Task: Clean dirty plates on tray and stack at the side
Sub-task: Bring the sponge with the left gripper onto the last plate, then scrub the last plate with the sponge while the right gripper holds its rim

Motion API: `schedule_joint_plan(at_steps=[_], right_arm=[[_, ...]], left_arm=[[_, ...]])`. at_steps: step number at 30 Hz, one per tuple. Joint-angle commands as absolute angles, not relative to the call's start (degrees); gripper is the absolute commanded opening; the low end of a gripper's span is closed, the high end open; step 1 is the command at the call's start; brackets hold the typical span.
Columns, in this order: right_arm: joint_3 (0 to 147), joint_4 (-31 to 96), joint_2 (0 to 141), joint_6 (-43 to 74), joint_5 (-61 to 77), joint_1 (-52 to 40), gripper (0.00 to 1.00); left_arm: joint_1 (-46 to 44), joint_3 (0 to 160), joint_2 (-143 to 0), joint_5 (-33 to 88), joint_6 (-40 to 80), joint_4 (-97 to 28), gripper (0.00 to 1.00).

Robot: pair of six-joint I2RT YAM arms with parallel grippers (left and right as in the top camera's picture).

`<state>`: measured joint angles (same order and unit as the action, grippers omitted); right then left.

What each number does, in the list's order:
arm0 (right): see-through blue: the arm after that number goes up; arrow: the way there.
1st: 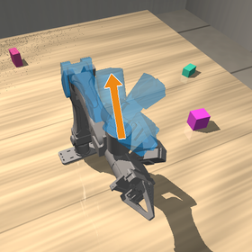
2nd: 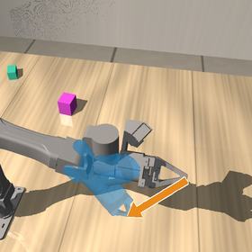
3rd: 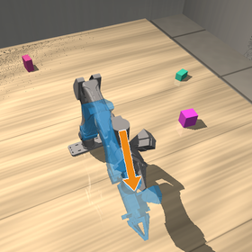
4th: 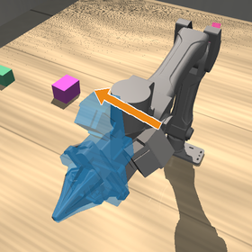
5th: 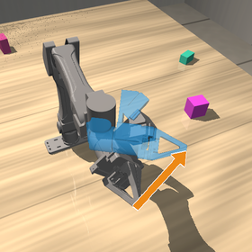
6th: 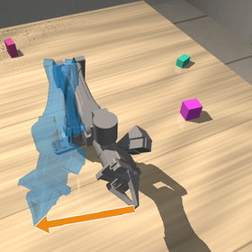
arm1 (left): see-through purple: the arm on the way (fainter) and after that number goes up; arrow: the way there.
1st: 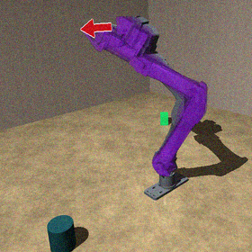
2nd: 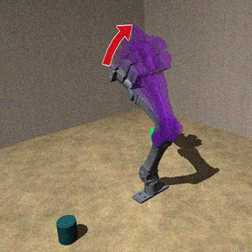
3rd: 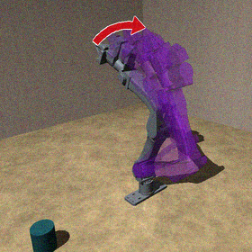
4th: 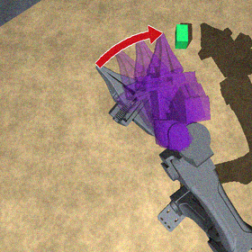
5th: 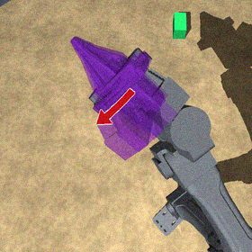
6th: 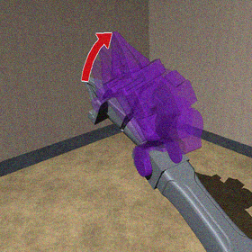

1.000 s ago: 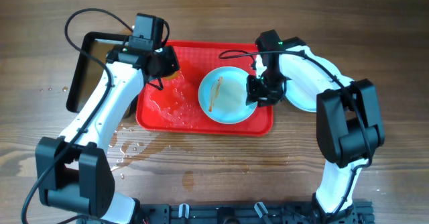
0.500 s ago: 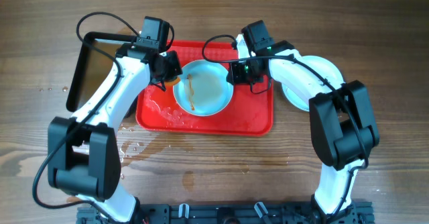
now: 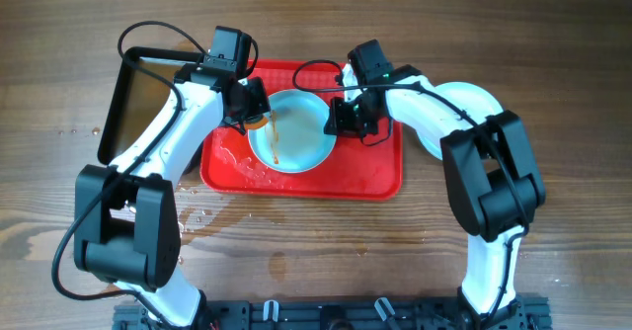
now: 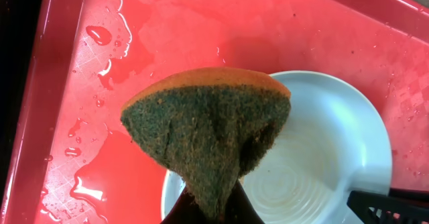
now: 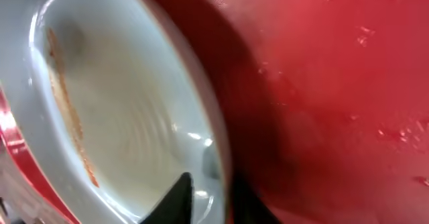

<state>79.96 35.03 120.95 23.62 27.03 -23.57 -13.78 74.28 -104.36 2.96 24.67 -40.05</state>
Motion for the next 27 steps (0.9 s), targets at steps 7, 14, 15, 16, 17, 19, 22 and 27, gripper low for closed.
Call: schedule_joint_plan(at_steps=[7, 14, 15, 16, 17, 19, 22, 27], right_arm=[[79.79, 34.98, 123.46, 27.07, 25.93, -23.79, 0.04], [79.79, 34.94, 123.46, 26.98, 25.93, -23.79, 0.04], [79.79, 34.94, 123.46, 27.03, 25.93, -23.79, 0.04], [79.79, 34.94, 123.46, 26.98, 25.93, -23.79, 0.04], [79.79, 34.94, 123.46, 27.03, 25.93, -23.79, 0.04], [79.79, 34.87, 123.46, 27.03, 25.93, -23.79, 0.04], [79.79, 34.76, 123.46, 27.0, 25.93, -23.81, 0.04], [79.79, 34.74, 123.46, 26.98, 25.93, -23.79, 0.04]], left_arm=[[-13.78, 71.57, -104.97, 5.13, 23.75, -33.08, 0.04], [-14.55, 63.51, -109.12, 5.37, 22.68, -24.95, 0.04], [-15.03, 62.76, -110.3, 5.37, 22.65, -24.6, 0.04], [-15.64, 62.15, -111.61, 5.37, 22.68, -24.6, 0.04], [-16.32, 61.69, -112.64, 5.39, 22.68, -24.77, 0.04], [-17.54, 60.97, -113.78, 6.31, 22.68, -25.23, 0.04], [-20.91, 60.2, -114.06, 12.4, 22.5, -28.49, 0.04], [-24.25, 60.2, -114.06, 20.08, 16.69, -36.23, 0.04]])
